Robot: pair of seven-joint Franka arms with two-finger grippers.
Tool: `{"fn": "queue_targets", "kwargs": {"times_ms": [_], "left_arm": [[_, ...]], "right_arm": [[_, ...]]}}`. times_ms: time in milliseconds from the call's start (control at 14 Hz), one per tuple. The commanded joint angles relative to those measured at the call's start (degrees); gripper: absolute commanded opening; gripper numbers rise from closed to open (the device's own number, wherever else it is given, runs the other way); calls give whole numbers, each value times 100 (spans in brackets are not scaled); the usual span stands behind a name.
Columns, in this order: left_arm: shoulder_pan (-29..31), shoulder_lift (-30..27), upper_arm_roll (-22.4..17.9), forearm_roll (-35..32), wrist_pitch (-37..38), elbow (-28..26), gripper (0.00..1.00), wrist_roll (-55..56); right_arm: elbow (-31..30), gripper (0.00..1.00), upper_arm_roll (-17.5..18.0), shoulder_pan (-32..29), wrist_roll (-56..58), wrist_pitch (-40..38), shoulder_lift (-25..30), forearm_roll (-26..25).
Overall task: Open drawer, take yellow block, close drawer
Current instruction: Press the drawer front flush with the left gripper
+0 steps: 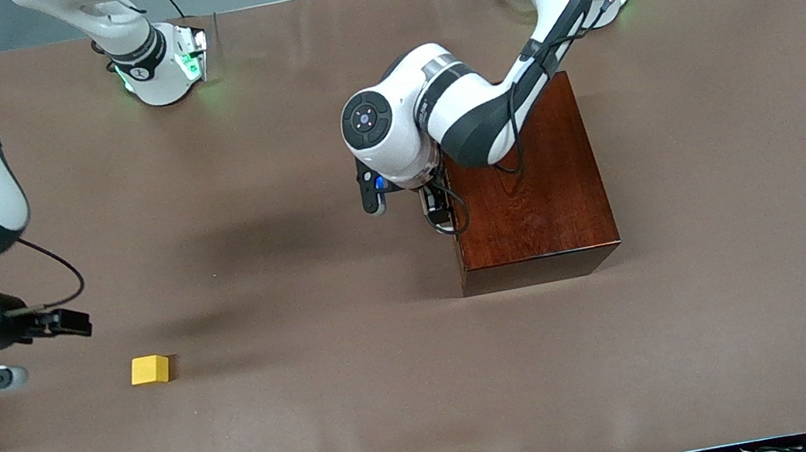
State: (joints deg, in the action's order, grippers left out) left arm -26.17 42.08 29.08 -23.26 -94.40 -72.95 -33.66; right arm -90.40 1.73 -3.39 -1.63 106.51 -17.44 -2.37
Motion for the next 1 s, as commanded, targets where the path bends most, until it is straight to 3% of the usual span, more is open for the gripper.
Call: {"fn": "queue_targets", "kwargs": {"times_ms": [0,143,357,643,929], "left_arm": [[-46,-130,18,-65,-532,-26,100,392],[24,-217,89,-56,-912,-9,100,1077],[111,-1041,19,84,-826,-44,100,1992],[892,-2105,10,278,551,-79,100,2355],[1929,-2792,27,716,810,-123,100,2284]], "right_arm": [[-223,100,91,-117,5,-419,520,-44],[-241,100,91,-127,14,-779,889,-44],[-267,100,99,-117,5,-1123,1295,-35],[-75,100,47,-21,-4,-1518,1463,-26],[172,100,-182,242,-74,-1756,1463,-35]]}}
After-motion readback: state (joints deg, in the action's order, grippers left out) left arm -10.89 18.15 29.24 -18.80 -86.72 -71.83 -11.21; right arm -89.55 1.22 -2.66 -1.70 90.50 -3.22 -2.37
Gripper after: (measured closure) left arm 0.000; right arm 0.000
